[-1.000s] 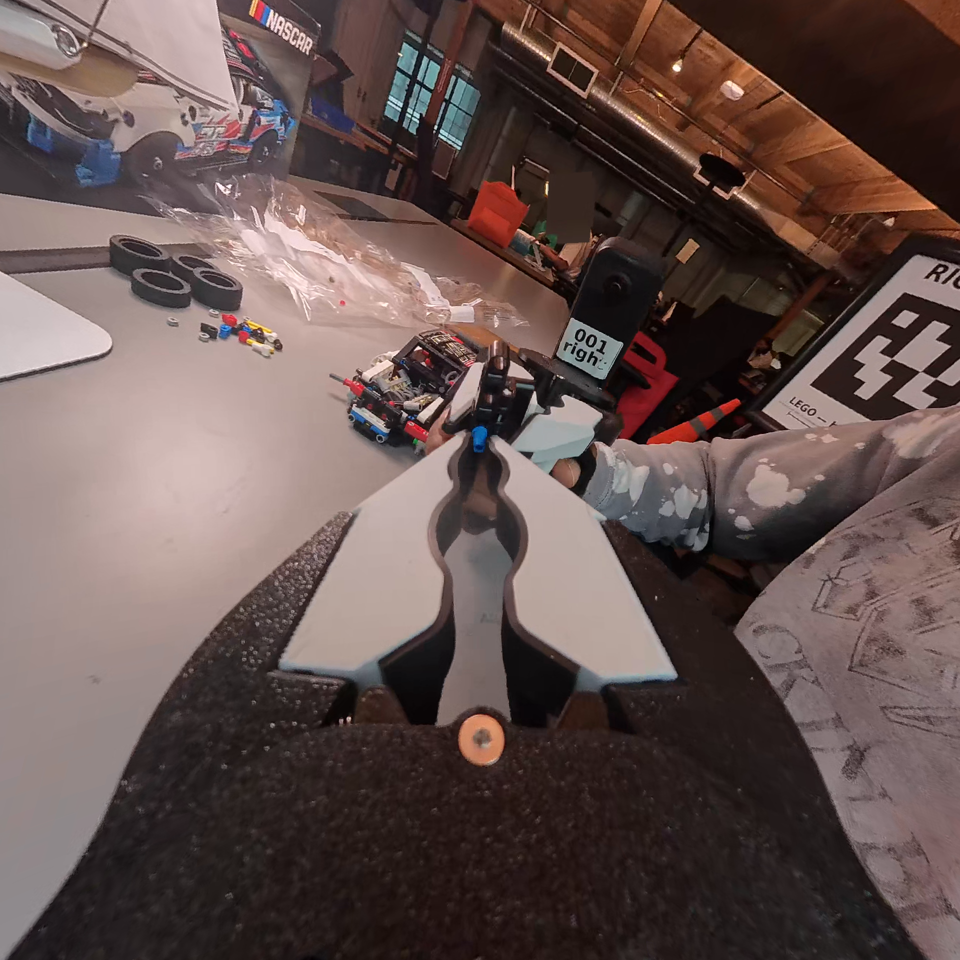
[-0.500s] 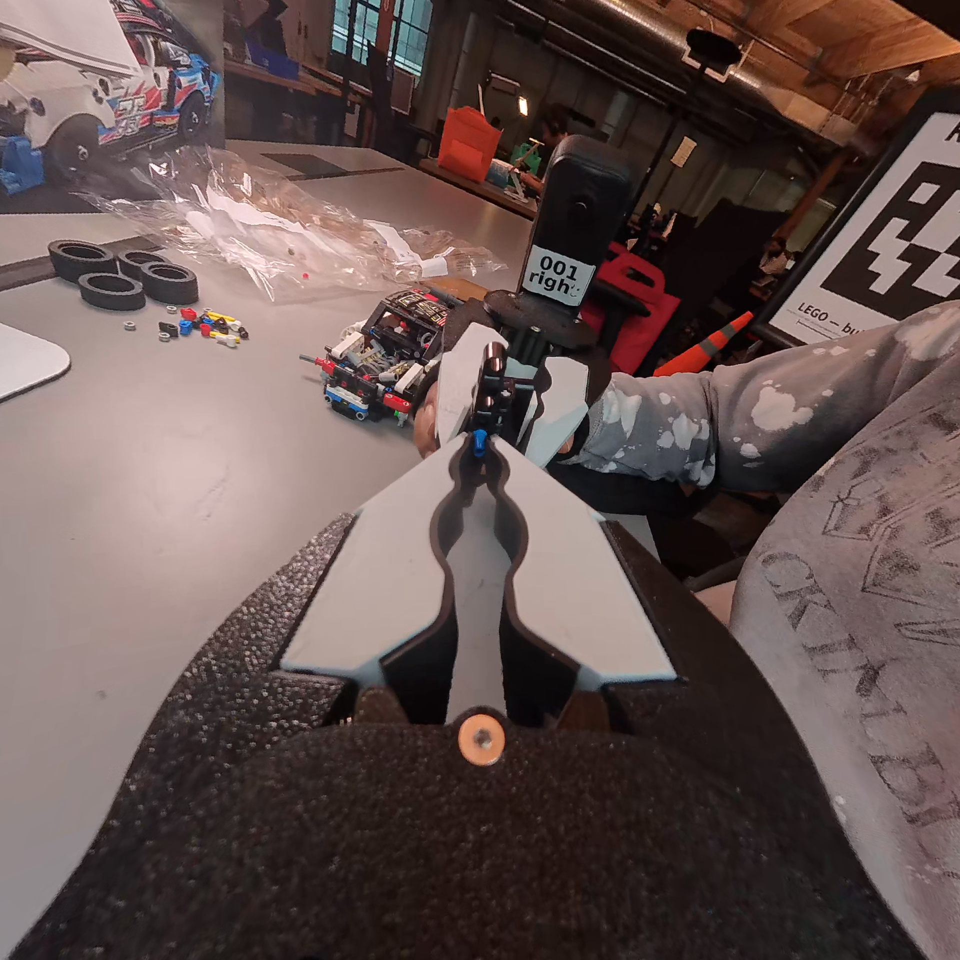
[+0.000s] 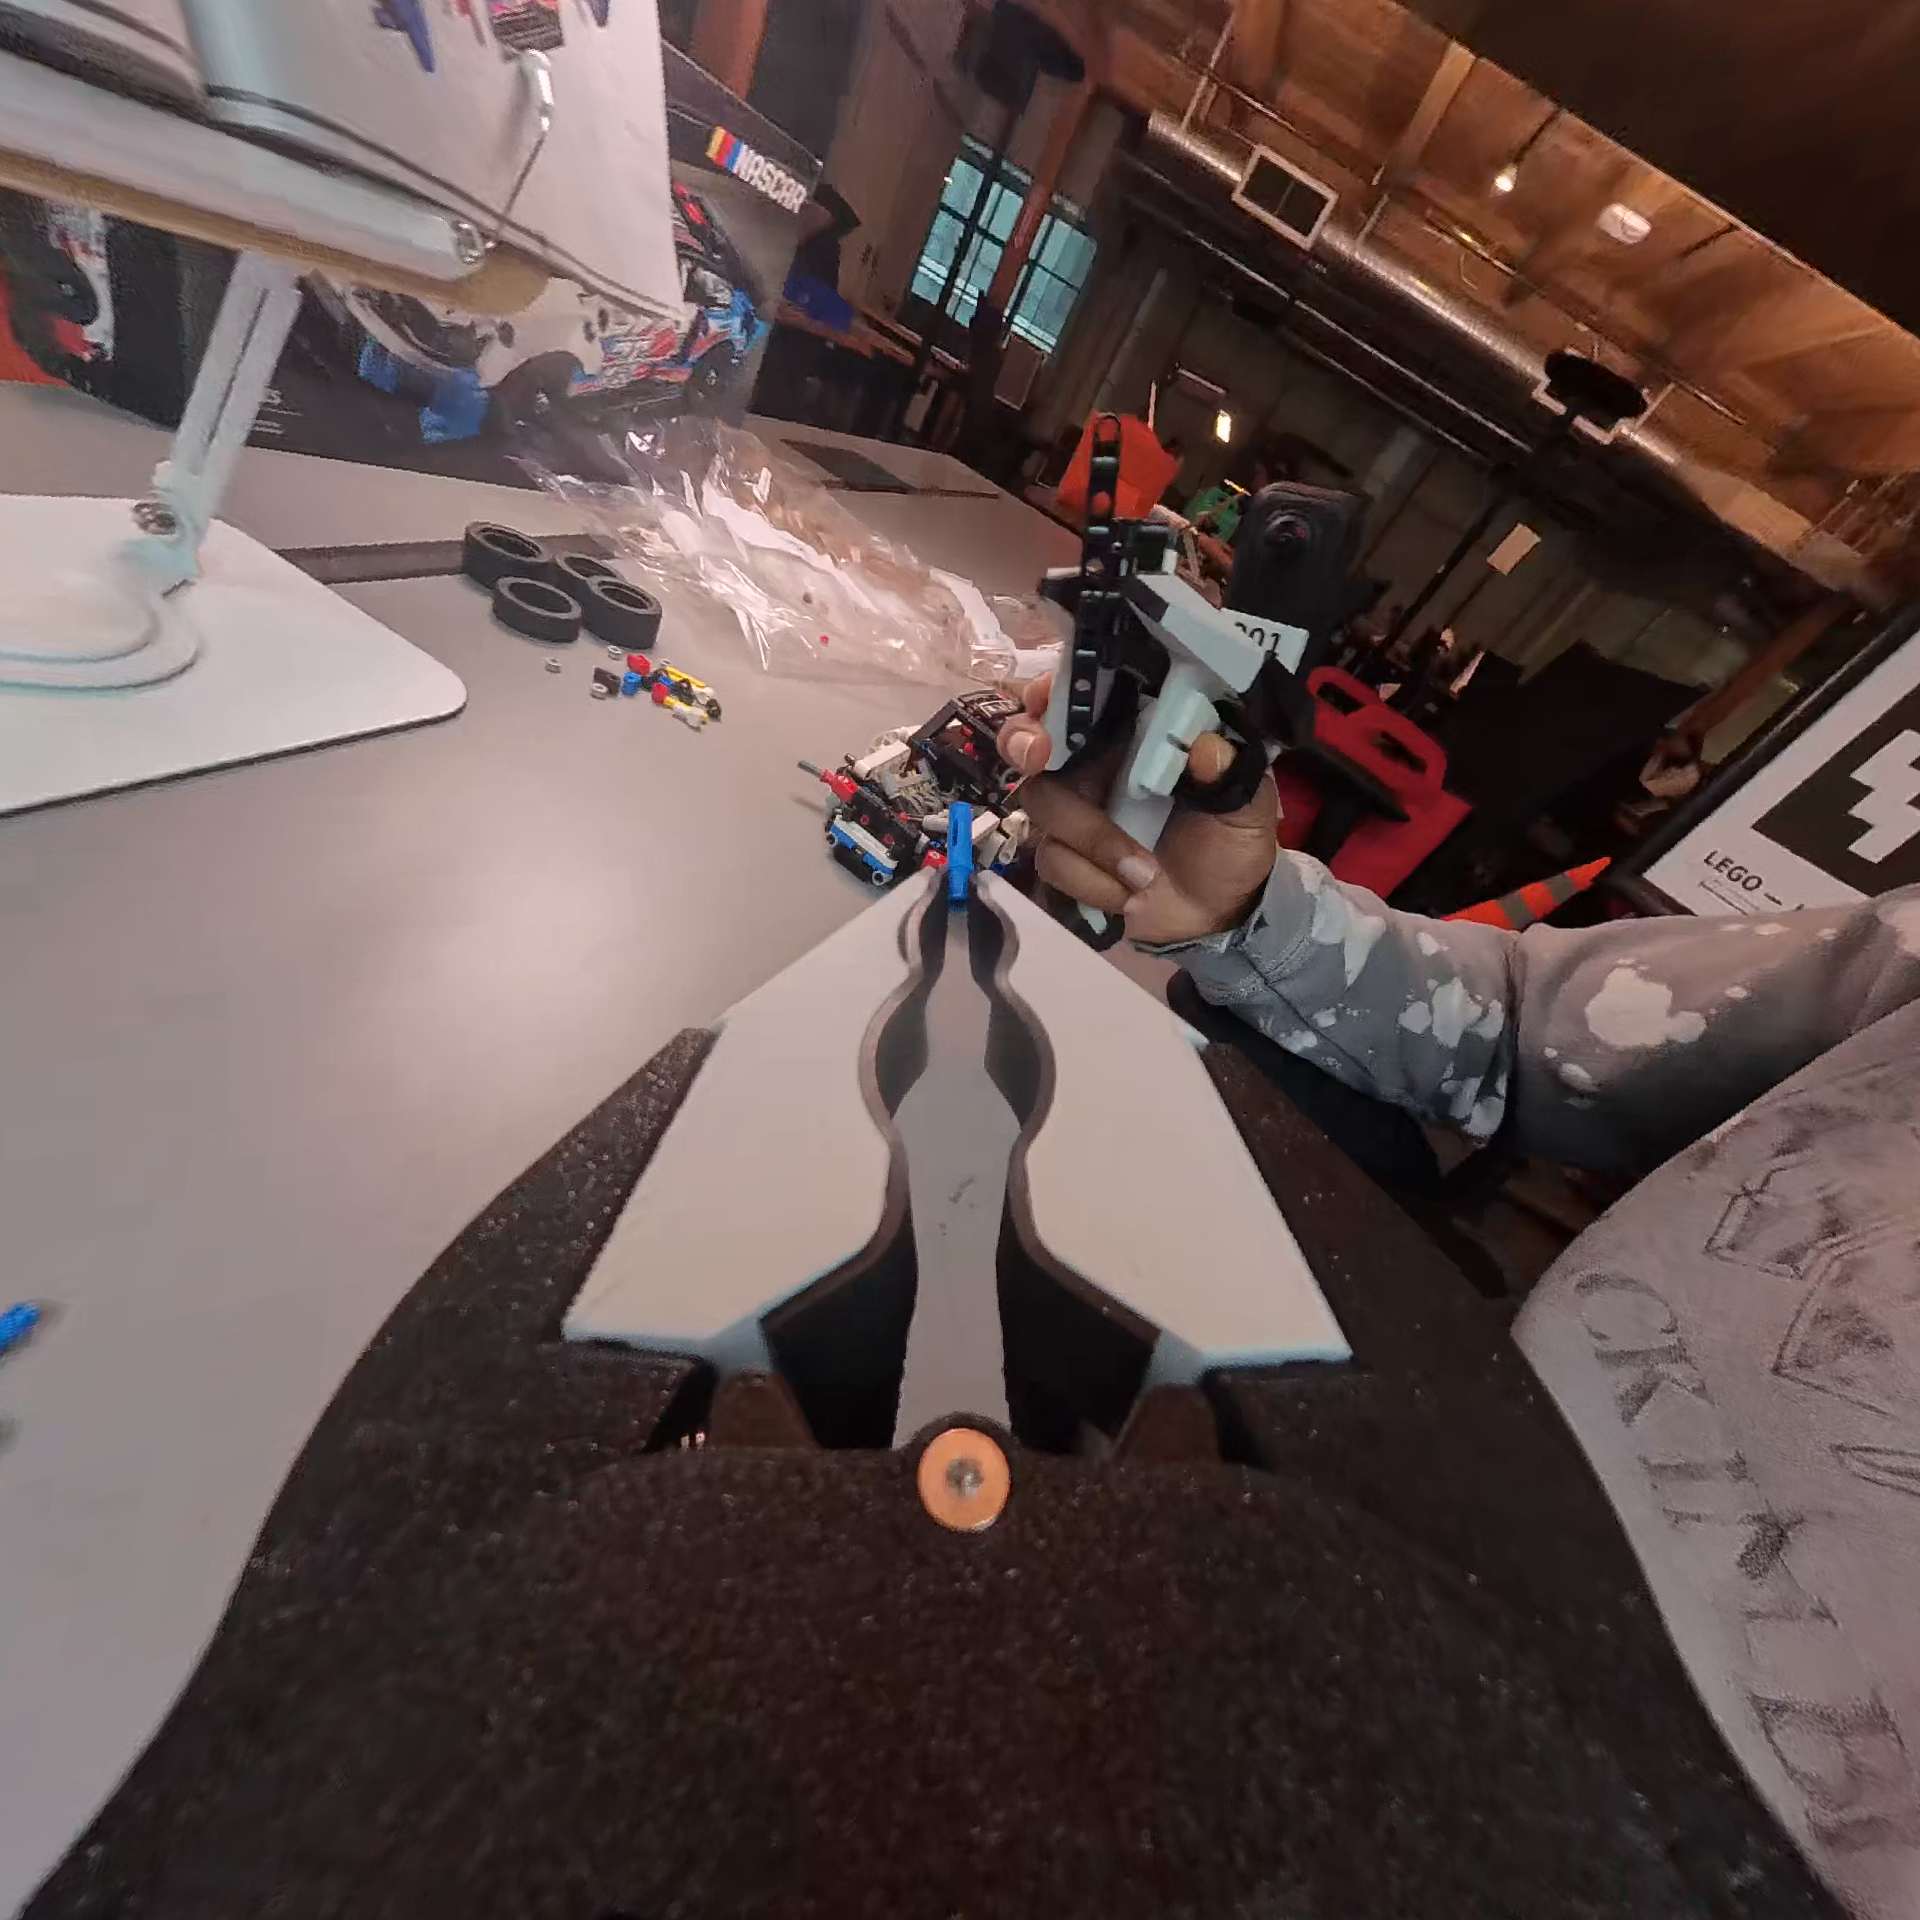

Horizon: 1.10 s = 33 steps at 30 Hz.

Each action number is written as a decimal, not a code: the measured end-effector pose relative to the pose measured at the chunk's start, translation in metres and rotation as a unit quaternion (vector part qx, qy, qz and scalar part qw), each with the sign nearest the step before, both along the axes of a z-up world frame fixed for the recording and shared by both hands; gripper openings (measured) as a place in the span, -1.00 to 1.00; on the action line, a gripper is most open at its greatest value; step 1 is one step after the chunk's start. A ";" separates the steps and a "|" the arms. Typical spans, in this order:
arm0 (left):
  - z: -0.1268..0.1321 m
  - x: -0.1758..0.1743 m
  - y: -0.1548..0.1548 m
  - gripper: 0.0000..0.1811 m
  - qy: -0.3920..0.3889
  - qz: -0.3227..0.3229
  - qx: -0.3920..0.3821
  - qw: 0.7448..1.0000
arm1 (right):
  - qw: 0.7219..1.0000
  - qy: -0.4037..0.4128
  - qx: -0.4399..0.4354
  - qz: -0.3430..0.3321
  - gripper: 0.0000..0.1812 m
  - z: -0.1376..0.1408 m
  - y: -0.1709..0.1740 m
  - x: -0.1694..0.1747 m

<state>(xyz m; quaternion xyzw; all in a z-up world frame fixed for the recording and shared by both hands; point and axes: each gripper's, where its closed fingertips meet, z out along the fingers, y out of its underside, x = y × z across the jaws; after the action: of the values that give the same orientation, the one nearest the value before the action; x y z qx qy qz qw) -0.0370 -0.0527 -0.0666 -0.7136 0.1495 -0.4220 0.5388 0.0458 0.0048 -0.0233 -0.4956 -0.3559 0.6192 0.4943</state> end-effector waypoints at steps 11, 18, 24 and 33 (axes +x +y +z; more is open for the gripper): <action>-0.100 -0.135 0.049 -0.95 0.359 0.235 -0.108 0.897 | 0.992 -0.044 -0.018 0.115 -0.77 -0.029 -0.035 -0.022; -0.092 -0.133 0.050 -0.64 0.250 0.229 -0.119 0.933 | 0.990 -0.069 -0.003 0.122 -0.77 -0.039 -0.044 -0.028; 0.009 -0.004 0.003 -0.63 -0.065 -0.051 0.020 0.996 | 0.984 -0.112 0.032 0.132 -0.77 -0.056 -0.064 -0.044; -0.023 0.037 -0.006 -0.92 -0.010 -0.111 -0.017 0.994 | 0.973 -0.171 0.019 0.153 -0.75 -0.081 -0.074 -0.056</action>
<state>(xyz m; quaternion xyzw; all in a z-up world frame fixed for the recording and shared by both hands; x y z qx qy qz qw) 0.0001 -0.0587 -0.0897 -0.6971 0.2151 -0.4890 0.4782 -0.0098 -0.0689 -0.1047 -0.5245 -0.5185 0.5864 0.3350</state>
